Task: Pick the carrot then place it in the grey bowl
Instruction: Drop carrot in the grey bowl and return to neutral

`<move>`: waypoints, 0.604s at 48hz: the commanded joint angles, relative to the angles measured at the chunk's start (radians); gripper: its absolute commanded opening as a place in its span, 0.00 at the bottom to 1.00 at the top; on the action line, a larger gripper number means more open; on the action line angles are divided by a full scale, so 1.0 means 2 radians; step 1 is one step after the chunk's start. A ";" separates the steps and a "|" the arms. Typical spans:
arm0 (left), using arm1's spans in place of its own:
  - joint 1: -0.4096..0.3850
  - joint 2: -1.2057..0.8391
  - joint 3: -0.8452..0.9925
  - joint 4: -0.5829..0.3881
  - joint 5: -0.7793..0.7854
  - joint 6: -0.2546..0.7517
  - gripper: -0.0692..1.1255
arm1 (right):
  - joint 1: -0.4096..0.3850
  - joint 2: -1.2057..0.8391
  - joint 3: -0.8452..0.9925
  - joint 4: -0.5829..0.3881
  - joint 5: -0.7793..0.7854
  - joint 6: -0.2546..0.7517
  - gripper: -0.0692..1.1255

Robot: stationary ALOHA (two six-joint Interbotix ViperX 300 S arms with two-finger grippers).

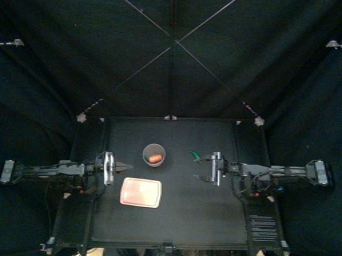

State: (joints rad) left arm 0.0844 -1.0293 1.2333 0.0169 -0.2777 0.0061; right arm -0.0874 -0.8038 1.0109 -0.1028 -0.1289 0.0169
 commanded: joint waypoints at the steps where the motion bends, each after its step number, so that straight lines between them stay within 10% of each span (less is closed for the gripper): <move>1: 0.002 -0.002 -0.011 0.000 -0.002 0.001 0.04 | 0.003 -0.055 0.029 0.008 -0.009 0.002 0.91; 29: 0.002 -0.002 -0.008 -0.001 -0.002 0.000 0.04 | 0.004 -0.108 0.080 0.026 -0.025 0.000 0.91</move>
State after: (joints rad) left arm 0.0859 -1.0324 1.2333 0.0153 -0.2777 0.0061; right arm -0.0813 -1.0308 1.1842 -0.0491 -0.1657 0.0184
